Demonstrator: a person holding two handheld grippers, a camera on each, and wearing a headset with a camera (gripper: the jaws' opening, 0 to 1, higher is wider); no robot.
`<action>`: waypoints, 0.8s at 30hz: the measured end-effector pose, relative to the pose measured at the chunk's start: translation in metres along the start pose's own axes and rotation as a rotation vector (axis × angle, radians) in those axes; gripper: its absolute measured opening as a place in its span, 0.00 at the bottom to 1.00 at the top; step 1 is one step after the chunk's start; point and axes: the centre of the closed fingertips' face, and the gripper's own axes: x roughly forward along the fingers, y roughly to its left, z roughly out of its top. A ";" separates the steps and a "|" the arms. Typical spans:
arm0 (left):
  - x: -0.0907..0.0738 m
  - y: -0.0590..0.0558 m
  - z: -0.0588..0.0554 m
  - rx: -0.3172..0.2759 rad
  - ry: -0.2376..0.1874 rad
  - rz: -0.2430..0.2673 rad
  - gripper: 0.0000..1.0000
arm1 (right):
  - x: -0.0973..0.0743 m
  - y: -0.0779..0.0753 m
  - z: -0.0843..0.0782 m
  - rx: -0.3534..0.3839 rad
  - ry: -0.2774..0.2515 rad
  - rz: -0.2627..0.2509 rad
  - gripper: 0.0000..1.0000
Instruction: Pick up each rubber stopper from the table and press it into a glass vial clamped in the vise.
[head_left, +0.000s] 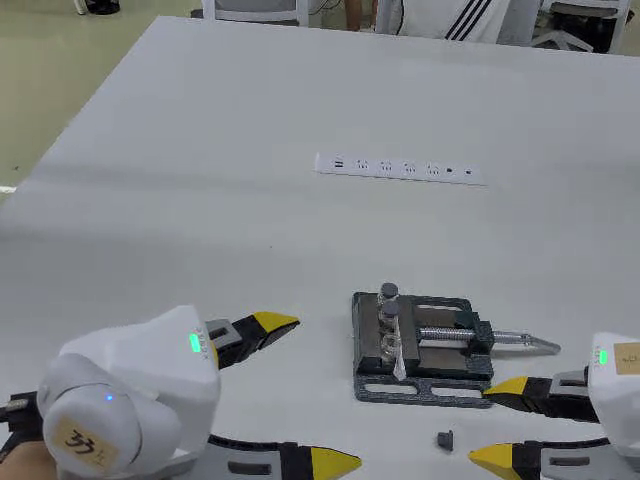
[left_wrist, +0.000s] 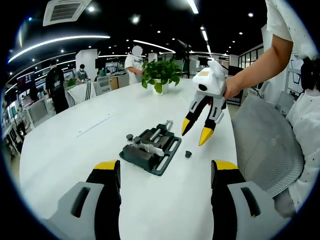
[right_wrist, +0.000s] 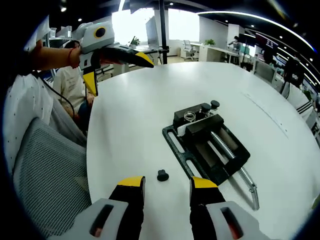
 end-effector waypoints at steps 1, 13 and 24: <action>0.000 0.000 -0.001 0.000 0.002 -0.001 0.73 | 0.002 0.001 -0.001 -0.003 -0.001 0.003 0.31; 0.001 -0.004 -0.002 -0.002 0.008 -0.009 0.72 | 0.020 0.003 0.000 -0.009 -0.026 0.028 0.22; 0.002 -0.003 -0.003 -0.005 0.011 -0.014 0.72 | 0.029 0.004 -0.005 -0.028 -0.009 0.054 0.13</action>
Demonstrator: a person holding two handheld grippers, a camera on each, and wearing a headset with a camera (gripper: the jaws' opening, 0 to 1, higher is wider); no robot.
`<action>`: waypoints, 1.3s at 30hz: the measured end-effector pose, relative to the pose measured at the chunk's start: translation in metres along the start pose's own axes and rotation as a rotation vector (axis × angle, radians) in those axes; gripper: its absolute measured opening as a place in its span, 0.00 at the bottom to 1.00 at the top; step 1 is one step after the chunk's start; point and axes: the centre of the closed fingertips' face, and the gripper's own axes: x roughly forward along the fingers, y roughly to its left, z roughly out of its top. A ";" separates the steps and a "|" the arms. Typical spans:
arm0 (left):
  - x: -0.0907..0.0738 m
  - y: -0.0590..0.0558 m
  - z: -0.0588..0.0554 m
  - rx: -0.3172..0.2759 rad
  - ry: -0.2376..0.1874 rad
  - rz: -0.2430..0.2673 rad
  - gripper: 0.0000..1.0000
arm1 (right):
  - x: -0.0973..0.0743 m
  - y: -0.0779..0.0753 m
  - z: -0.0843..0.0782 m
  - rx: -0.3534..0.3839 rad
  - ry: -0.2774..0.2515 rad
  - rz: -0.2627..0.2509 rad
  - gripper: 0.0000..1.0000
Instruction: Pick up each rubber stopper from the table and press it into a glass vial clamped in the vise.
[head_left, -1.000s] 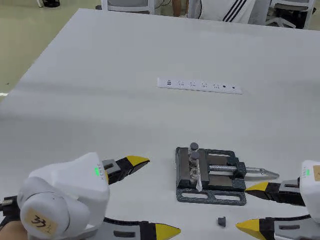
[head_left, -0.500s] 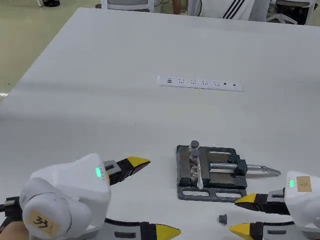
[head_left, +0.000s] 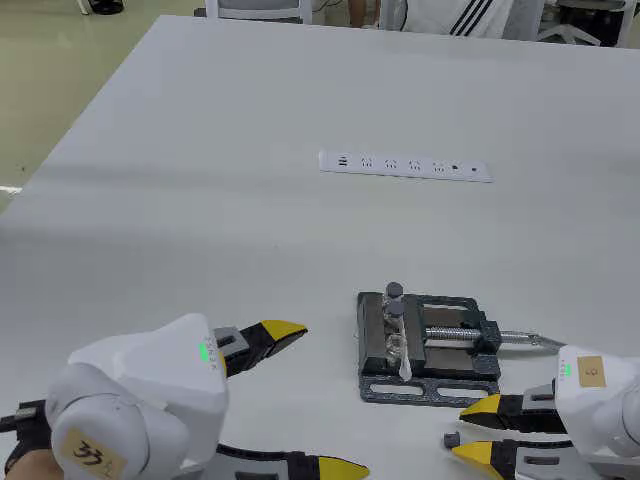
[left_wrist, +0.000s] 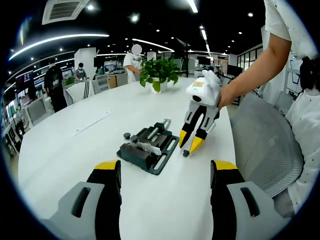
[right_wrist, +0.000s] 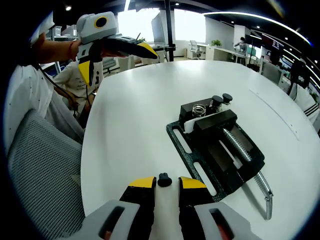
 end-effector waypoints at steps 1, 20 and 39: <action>0.000 0.000 0.000 0.000 0.000 -0.001 0.72 | 0.000 0.001 -0.001 0.000 0.002 0.003 0.12; 0.003 -0.003 0.001 -0.001 -0.003 -0.017 0.71 | 0.002 0.003 -0.003 -0.010 0.012 0.023 0.07; 0.016 -0.012 0.016 0.073 -0.019 -0.050 0.62 | -0.034 0.005 0.065 -0.053 -0.072 0.034 0.06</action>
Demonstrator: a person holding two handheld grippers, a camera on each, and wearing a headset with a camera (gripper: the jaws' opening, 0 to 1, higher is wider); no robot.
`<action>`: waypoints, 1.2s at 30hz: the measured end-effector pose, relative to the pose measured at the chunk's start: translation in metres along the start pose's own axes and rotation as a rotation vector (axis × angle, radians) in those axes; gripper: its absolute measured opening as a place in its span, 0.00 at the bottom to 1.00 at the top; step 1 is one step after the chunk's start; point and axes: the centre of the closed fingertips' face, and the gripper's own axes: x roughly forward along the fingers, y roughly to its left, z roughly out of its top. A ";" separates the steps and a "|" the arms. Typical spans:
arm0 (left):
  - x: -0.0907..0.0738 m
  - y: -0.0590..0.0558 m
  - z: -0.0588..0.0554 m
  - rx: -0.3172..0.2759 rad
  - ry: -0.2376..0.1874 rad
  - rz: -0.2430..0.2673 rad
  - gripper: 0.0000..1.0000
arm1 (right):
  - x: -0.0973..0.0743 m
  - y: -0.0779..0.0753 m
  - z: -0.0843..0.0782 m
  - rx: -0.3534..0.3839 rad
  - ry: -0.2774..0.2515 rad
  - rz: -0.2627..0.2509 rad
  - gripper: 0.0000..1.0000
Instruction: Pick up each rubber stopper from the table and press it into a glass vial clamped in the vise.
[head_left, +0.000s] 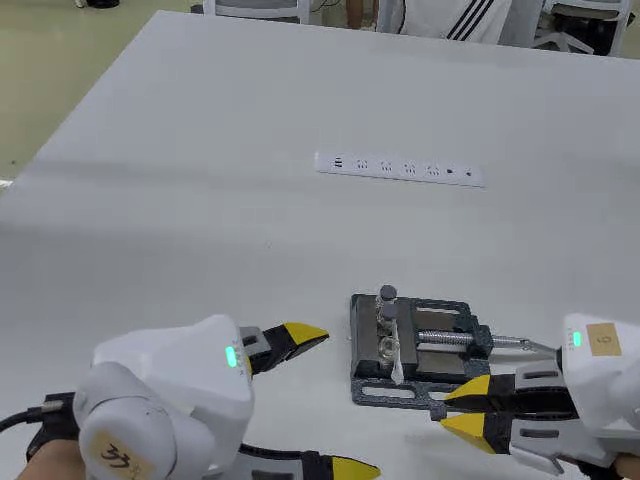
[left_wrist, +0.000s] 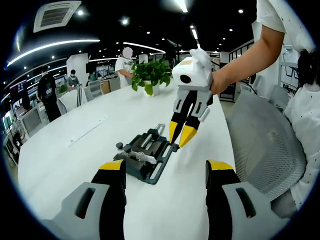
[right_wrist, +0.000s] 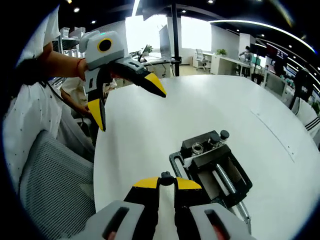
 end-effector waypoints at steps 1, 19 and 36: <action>0.001 0.000 0.002 0.005 -0.003 0.001 0.61 | -0.002 0.001 0.004 -0.005 -0.002 0.004 0.06; 0.009 -0.010 0.030 0.096 -0.058 -0.044 0.32 | -0.026 0.031 0.071 -0.079 -0.083 0.097 0.05; 0.004 -0.012 0.047 0.099 -0.112 -0.063 0.12 | -0.034 0.041 0.087 -0.072 -0.145 0.122 0.05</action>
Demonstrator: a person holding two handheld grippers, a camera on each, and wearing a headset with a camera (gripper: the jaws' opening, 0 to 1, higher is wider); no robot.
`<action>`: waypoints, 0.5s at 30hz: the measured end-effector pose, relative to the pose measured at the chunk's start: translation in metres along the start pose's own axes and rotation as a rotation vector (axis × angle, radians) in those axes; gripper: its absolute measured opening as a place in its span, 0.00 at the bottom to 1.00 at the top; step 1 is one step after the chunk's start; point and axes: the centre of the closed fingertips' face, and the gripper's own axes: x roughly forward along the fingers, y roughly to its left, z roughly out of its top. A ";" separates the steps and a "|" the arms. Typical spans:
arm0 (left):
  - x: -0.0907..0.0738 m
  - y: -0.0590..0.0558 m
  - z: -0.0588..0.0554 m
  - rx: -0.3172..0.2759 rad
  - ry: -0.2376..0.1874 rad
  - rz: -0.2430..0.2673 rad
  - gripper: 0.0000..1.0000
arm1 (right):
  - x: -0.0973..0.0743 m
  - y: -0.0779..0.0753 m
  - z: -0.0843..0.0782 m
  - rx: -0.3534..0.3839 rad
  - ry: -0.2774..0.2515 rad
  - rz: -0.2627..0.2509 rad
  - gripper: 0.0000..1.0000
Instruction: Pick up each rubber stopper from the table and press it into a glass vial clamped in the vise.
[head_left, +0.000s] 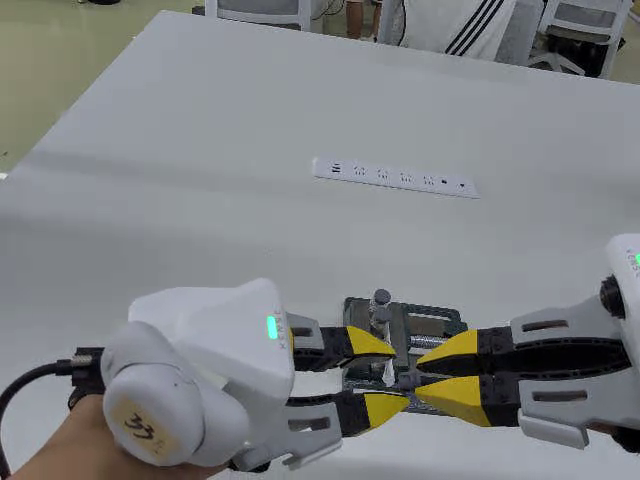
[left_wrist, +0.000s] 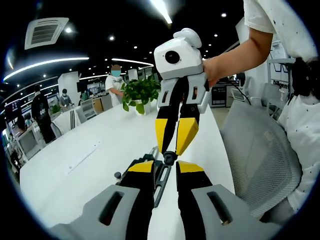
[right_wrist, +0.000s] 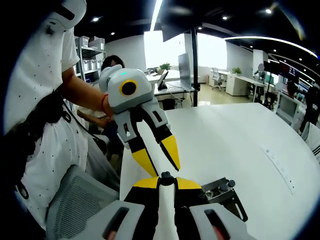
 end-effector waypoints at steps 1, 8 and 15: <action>0.000 -0.001 0.001 -0.001 -0.004 -0.002 0.12 | 0.000 0.000 0.001 0.002 -0.004 0.001 0.05; 0.000 -0.002 0.005 -0.008 -0.019 -0.007 0.08 | -0.002 0.001 0.004 0.011 -0.028 0.005 0.05; 0.000 -0.004 0.007 -0.004 -0.021 -0.016 0.05 | -0.003 0.002 0.006 0.013 -0.037 0.008 0.05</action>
